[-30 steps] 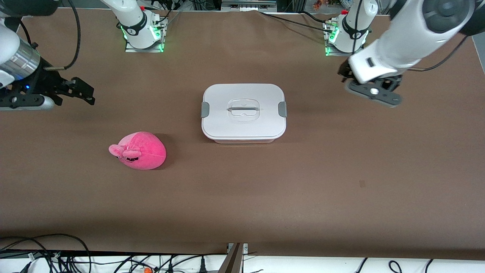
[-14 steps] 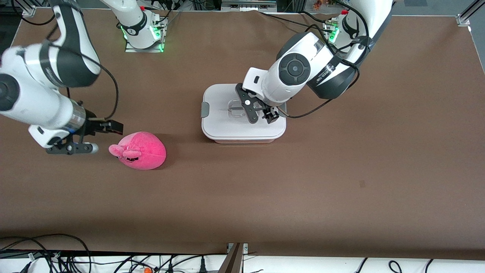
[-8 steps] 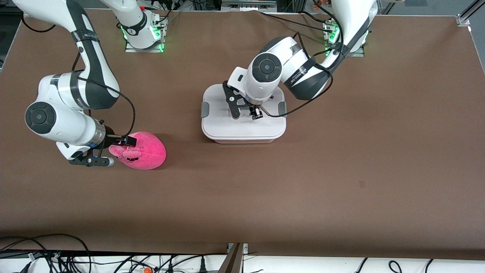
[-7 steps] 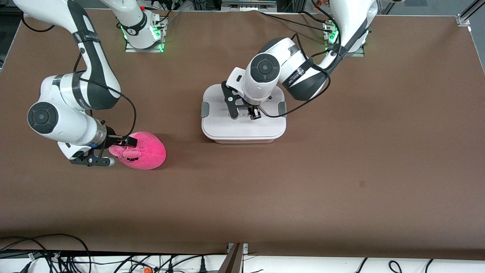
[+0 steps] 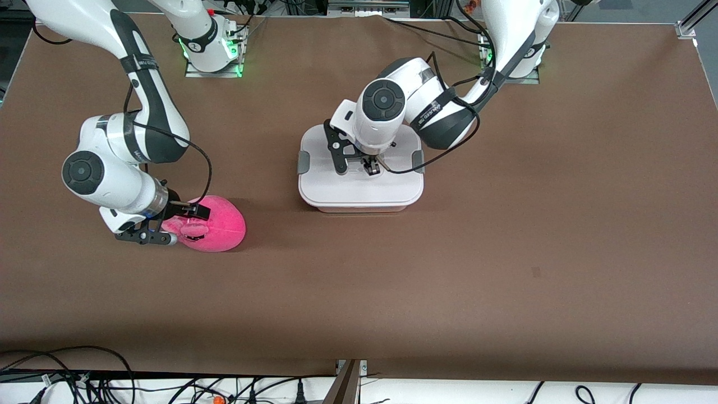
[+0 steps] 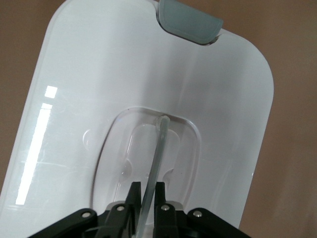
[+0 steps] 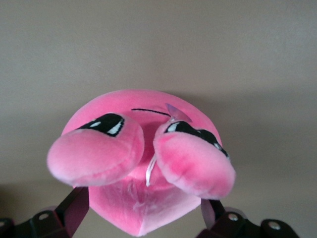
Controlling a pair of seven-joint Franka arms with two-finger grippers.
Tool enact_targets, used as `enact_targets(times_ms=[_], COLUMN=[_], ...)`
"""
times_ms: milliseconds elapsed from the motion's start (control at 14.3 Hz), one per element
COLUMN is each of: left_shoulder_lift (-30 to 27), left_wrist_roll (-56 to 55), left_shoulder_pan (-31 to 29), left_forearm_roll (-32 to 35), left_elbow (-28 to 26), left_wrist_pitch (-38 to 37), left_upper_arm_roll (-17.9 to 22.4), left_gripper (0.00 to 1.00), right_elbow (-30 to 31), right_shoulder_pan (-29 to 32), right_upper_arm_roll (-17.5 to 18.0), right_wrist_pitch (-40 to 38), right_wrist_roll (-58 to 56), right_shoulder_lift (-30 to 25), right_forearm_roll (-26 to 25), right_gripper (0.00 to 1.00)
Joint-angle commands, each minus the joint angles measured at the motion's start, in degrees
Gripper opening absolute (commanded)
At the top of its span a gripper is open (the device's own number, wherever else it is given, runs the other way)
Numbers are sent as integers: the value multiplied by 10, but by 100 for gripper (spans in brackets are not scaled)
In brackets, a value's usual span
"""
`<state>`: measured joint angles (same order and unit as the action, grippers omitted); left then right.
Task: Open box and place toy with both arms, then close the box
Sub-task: 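Lift the white lid off with the left gripper while the right gripper grasps the toy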
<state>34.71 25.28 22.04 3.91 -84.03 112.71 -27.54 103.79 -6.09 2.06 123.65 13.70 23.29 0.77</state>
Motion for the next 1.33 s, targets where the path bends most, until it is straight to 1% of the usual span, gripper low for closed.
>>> enact_targets(times_ms=[0,70,210,349,419,489,559,629,699,838,978,1118,1188,1258], left_shoulder_lift=[1,-3,-19,-38,-50,-67,-85,-98,-104,-113,-123,-123,-123,-122], left_wrist_roll=[8,7,8,11,11,13,26,50,84,153,197,243,271,308], left_shoulder_pan=[6,4,2,3,4,2,-3,-17,-44,-93,-140,-185,-208,-231], left_forearm_roll=[11,11,8,3,1,1,1,1,0,-2,-14,-17,-16,-14], left_elbow=[16,18,19,25,27,27,27,27,27,28,55,86,105,119], left_wrist_pitch=[-4,-6,-10,-34,-49,-67,-88,-107,-119,-146,-212,-291,-325,-357], left_upper_arm_roll=[2,1,0,-2,-2,-2,0,0,0,-5,-2,-2,-1,1], left_gripper=[0,0,0,0,0,0,0,0,0,0,0,0,0,0], right_elbow=[14,15,20,20,20,19,17,13,7,-20,-45,-53,-54,-67], right_shoulder_pan=[-1,-1,-1,-1,-1,-1,-1,-1,-1,-2,-9,-17,-20,-23], right_upper_arm_roll=[2,2,2,2,2,2,2,2,2,5,15,15,21,36], right_wrist_pitch=[20,23,40,56,58,57,53,50,45,-7,-43,-55,-63,-86], right_wrist_roll=[13,13,12,12,11,7,4,0,-6,-17,-11,-27,-57,-114], right_shoulder_lift=[-1,2,10,18,19,18,18,15,12,7,7,-3,-10,-17], right_forearm_roll=[13,20,21,21,21,21,20,20,17,17,19,14,13,2], right_gripper=[98,96,85,67,51,28,8,0,0,0,0,0,0,0])
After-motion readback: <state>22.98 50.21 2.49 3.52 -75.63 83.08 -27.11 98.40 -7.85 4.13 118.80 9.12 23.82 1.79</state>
